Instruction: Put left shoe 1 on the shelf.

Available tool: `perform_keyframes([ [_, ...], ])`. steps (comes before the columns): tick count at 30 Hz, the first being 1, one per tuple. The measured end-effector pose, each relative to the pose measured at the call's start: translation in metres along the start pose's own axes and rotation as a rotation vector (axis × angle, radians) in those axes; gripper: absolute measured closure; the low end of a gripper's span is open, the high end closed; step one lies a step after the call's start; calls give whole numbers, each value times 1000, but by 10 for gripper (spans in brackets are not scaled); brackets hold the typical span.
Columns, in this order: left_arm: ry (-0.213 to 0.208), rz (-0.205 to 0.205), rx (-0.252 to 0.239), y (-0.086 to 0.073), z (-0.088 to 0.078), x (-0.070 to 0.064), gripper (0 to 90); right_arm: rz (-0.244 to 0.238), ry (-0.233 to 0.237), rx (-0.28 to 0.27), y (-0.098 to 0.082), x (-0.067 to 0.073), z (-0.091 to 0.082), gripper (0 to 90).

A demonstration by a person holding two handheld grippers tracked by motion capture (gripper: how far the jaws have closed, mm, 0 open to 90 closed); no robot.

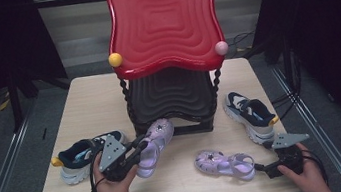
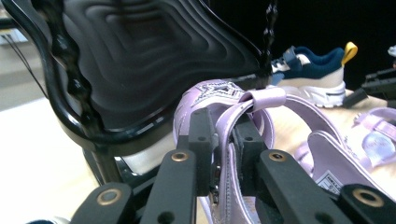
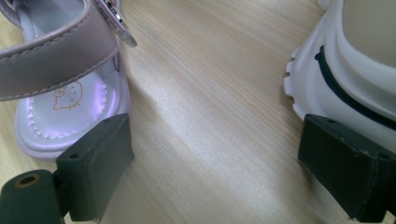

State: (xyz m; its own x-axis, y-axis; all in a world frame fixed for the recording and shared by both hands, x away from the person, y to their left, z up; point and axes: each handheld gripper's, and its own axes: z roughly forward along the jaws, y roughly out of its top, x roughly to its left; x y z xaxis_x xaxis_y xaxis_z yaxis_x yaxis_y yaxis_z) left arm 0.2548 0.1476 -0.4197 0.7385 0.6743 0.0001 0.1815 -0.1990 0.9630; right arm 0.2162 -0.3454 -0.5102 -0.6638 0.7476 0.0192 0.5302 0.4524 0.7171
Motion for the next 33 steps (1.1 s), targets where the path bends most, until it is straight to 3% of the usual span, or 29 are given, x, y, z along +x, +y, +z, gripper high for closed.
perform_keyframes([
  [12,68,-16,-44,26,6,2,811,0,0,0,0,0,0,89],
  [22,122,-29,-55,35,29,5,811,0,0,0,0,0,0,89],
  [23,130,-52,-64,35,31,5,811,0,0,0,0,0,0,89],
  [25,144,-43,-71,37,36,7,811,-1,0,0,0,0,0,89],
  [33,199,-71,-102,42,55,11,811,0,0,0,0,0,0,89],
])
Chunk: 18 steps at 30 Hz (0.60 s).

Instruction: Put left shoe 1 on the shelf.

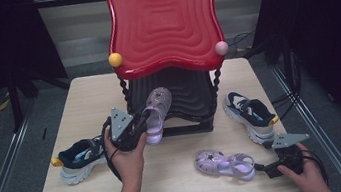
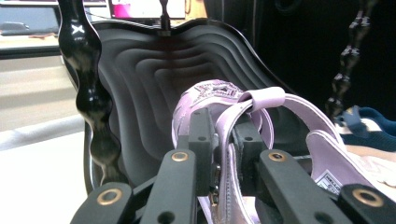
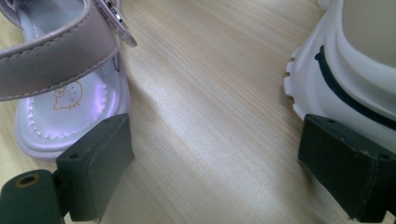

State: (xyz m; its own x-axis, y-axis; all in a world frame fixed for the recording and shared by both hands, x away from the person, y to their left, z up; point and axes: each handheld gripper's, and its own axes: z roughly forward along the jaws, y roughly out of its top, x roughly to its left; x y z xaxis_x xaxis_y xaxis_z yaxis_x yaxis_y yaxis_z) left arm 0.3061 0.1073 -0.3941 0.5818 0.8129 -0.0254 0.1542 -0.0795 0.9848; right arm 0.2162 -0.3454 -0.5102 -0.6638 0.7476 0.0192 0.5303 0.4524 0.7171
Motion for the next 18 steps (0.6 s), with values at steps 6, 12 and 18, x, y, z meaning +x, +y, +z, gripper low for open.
perform_keyframes([
  [6,42,-7,-17,4,13,2,812,1,0,0,0,0,0,89],
  [12,72,-16,-44,9,23,2,812,0,0,0,0,0,0,89],
  [18,102,-20,-48,14,32,1,812,0,0,0,0,0,0,90],
])
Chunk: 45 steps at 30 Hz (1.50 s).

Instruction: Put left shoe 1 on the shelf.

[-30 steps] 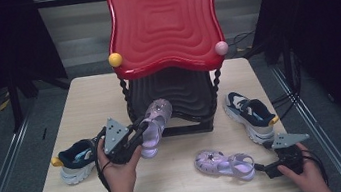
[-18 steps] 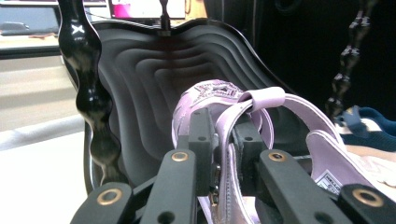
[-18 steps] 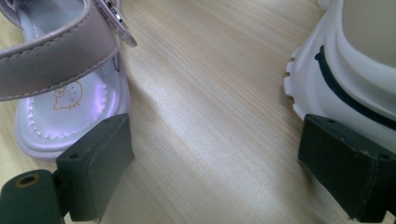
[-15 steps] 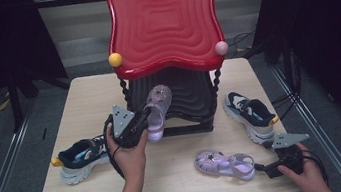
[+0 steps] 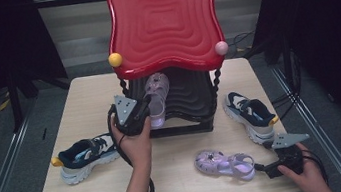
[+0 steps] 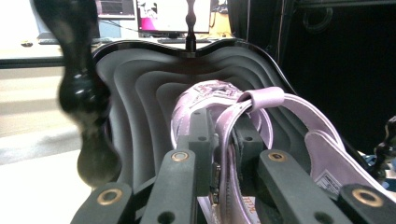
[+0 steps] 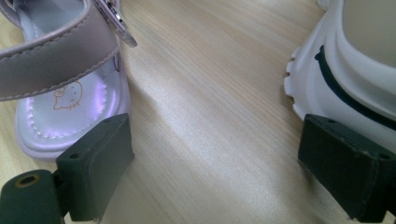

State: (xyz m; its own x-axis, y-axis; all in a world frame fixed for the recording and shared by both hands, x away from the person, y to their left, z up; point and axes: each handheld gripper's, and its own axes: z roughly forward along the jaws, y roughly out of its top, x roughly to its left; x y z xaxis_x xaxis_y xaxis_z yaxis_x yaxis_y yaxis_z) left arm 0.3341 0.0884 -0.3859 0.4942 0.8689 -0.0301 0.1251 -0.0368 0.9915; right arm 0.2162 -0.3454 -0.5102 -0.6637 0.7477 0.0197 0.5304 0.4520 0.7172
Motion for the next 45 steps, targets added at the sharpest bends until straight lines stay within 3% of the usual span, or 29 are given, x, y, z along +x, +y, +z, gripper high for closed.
perform_keyframes([
  [14,51,7,-4,4,24,-9,813,0,0,1,0,0,0,90],
  [30,119,-22,-43,-1,56,-27,812,0,0,0,0,0,0,89],
  [38,157,5,-53,4,64,-29,812,0,0,0,0,0,0,89],
  [45,177,1,-57,1,70,-26,809,0,0,0,0,0,0,89],
])
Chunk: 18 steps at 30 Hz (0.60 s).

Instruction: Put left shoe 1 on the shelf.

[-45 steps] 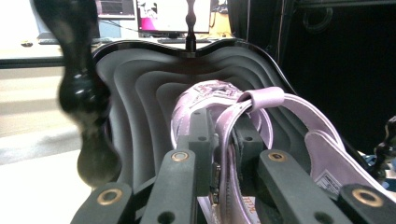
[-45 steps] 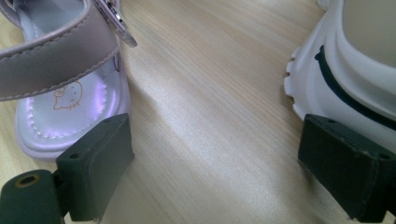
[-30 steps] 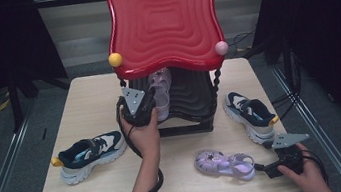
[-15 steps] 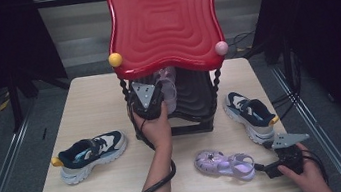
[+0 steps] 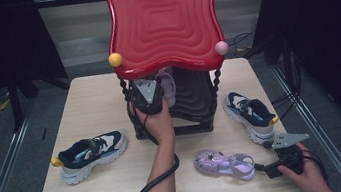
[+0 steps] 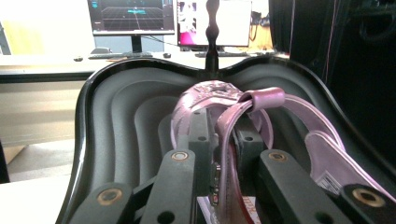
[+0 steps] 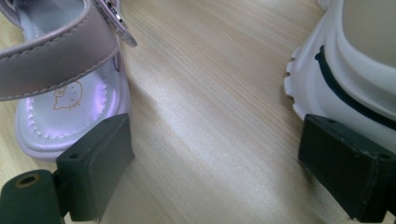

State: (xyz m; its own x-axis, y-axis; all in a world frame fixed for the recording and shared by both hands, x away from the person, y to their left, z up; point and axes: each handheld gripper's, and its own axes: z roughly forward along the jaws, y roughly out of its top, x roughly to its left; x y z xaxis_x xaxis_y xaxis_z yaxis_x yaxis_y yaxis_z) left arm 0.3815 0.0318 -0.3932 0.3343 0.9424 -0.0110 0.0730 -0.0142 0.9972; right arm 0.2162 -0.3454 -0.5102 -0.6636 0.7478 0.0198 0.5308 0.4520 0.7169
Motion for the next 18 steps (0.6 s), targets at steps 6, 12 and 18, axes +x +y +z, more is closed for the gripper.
perform_keyframes([
  [6,1,11,26,-5,0,-1,800,0,0,0,0,0,0,89],
  [12,-25,14,64,-16,-2,0,790,0,-1,0,0,0,0,89],
  [18,-30,21,60,-15,-1,2,785,-1,0,-1,0,0,0,89],
])
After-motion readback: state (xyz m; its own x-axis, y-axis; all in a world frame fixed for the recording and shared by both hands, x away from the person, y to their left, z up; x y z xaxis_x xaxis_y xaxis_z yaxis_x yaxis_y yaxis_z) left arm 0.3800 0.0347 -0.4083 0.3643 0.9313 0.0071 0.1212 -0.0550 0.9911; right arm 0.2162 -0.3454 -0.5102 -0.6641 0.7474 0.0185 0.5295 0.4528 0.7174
